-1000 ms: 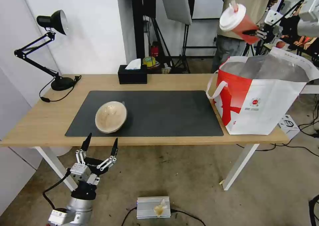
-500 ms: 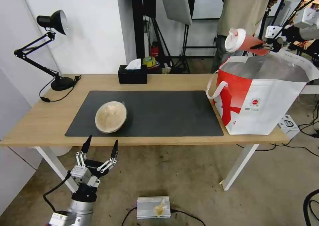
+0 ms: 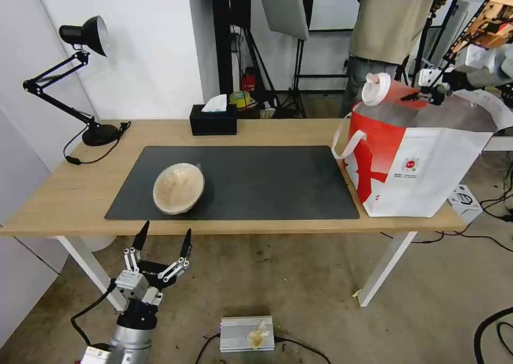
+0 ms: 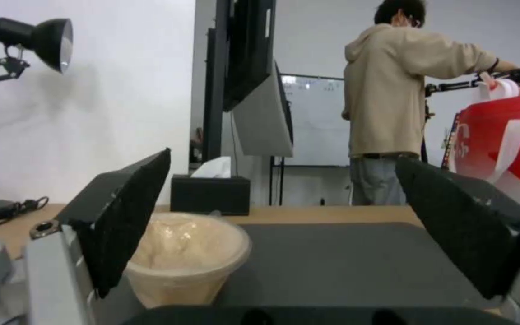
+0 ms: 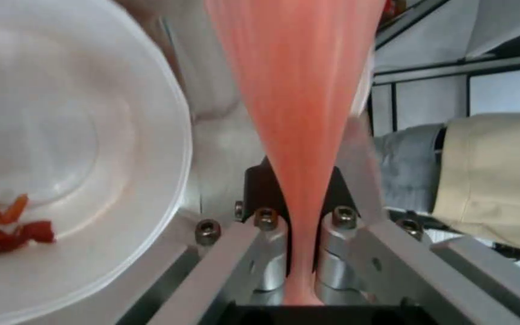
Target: Pick up the trash from the table and place it into the takeout bag.
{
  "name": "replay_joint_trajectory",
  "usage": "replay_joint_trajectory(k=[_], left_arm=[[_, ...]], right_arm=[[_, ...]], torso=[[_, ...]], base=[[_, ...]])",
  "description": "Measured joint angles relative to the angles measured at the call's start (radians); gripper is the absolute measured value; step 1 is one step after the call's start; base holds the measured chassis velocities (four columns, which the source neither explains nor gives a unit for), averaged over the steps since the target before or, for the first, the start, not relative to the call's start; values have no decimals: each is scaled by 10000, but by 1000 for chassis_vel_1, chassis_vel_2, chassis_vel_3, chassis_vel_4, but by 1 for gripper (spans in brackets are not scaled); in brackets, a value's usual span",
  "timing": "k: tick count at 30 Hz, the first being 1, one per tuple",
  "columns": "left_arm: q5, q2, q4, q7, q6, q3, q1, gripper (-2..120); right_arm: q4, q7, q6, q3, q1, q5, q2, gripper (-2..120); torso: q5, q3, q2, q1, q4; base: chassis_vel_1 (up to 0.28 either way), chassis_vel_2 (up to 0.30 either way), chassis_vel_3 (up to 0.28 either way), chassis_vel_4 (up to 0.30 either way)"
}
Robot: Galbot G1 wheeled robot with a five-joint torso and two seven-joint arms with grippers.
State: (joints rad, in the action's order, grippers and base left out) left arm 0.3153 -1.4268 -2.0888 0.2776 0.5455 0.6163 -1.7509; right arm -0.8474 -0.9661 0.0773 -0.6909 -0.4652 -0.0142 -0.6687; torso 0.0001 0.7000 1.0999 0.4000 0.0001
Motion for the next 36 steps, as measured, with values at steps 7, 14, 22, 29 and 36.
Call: replay_joint_trajectory(k=[7,14,22,29,36], left_arm=[[-5,-3,126,2,66,11,-11,100],[-5,46,221,5,81,10,28,100],[-4,37,309,20,95,-20,56,100],[25,50,331,22,108,26,64,100],[43,68,338,23,113,39,71,100]], right_arm=[[477,1,293,298,281,282,-82,2],[958,35,670,768,446,990,-303,2],[1634,115,960,1034,338,1534,-669,1],[1666,147,934,1035,274,1530,-783,2],[1631,31,915,1003,244,1528,-787,22]], torso=[[0,0,0,0,-2],[-1,-1,0,0,0],[-1,0,0,0,0],[-2,-1,0,0,0],[-1,0,0,0,-1]], base=[[0,0,0,0],[0,0,0,0],[0,0,0,0],[0,0,0,0],[0,0,0,0]])
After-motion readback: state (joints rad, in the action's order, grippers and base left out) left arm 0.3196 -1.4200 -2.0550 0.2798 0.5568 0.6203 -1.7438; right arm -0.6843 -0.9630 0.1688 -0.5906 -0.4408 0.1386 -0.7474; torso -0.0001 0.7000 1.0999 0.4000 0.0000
